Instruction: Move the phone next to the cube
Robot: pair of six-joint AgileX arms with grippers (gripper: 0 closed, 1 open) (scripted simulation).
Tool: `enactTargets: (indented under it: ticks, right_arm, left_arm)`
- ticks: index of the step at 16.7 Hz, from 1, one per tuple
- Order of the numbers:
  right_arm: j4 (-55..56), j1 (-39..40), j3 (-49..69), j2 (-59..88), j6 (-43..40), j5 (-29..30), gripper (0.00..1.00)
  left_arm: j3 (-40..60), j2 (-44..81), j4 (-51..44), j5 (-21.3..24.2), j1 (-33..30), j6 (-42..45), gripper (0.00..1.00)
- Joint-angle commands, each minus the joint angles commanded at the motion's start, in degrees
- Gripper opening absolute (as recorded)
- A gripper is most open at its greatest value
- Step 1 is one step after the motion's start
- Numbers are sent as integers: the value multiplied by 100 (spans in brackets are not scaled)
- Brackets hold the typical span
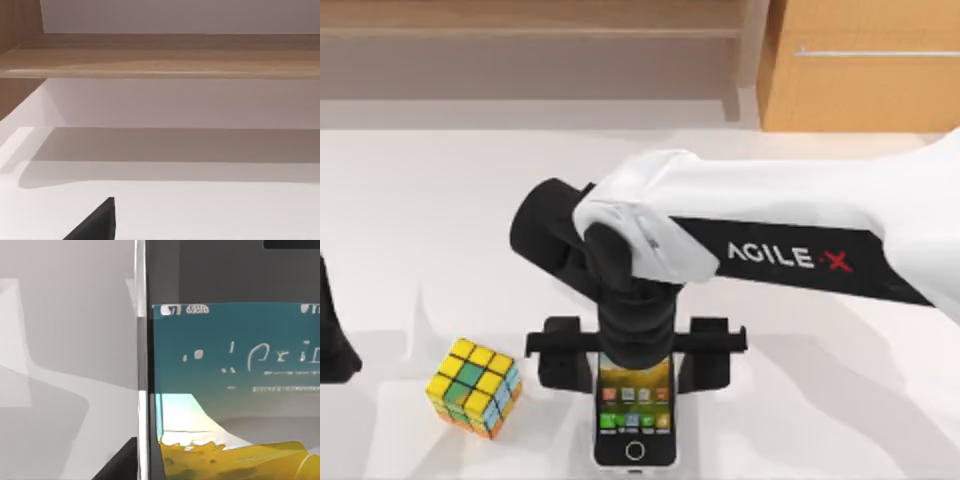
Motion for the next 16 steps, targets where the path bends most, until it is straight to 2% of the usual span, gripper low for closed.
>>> enactTargets:
  ticks: [10, 16]
  right_arm:
    - [0, 0, 0, 0, 0, 0, 98]
    - [0, 0, 0, 0, 0, 0, 100]
  left_arm:
    - [0, 0, 0, 0, 0, 0, 100]
    - [0, 0, 0, 0, 0, 0, 100]
